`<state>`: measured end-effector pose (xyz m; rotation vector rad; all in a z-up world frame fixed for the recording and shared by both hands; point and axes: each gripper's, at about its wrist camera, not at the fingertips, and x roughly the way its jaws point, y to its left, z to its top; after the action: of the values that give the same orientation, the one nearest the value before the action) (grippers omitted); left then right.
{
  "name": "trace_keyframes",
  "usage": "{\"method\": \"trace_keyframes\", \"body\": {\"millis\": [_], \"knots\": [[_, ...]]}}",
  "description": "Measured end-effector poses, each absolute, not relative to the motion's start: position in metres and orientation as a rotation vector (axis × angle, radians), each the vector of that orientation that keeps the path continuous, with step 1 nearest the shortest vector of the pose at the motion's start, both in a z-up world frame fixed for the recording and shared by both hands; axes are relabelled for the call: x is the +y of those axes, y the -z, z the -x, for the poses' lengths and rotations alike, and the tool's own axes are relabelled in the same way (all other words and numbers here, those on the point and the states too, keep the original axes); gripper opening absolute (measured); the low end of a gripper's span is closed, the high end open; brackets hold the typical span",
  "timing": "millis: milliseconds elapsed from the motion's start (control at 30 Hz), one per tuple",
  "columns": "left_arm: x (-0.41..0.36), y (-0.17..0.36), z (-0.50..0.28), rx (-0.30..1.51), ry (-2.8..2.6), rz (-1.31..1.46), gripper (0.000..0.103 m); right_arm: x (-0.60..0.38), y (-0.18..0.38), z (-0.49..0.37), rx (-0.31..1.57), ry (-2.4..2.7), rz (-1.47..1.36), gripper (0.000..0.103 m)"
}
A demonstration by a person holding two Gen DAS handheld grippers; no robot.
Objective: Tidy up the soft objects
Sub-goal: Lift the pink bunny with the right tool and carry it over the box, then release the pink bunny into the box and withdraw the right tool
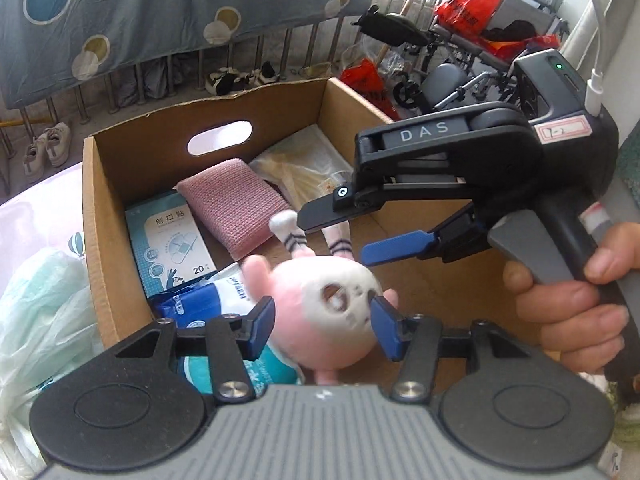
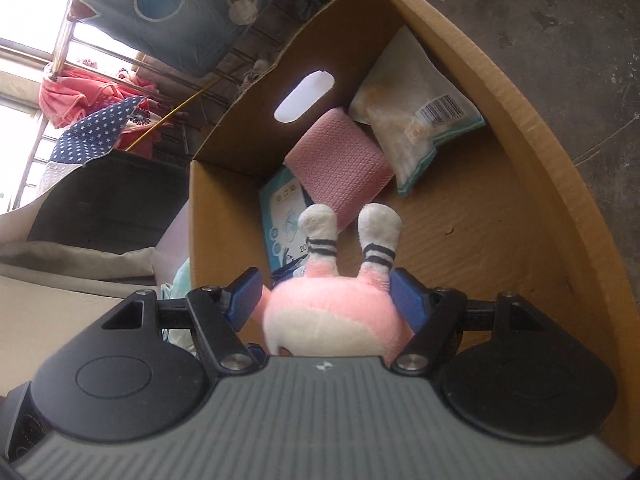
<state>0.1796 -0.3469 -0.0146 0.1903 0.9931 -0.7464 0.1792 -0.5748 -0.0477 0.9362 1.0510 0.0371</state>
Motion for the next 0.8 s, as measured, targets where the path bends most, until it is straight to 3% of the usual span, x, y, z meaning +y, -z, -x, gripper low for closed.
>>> {"method": "trace_keyframes", "body": {"millis": [400, 800], "knots": [[-0.328, 0.01, -0.195, 1.002, 0.66, -0.172, 0.062, -0.577, 0.074, -0.184, 1.01, -0.028, -0.998, 0.071], [-0.261, -0.05, -0.154, 0.863, 0.597, -0.101, 0.079, -0.562, -0.022, -0.12, 0.751, -0.156, -0.997, 0.071]]}}
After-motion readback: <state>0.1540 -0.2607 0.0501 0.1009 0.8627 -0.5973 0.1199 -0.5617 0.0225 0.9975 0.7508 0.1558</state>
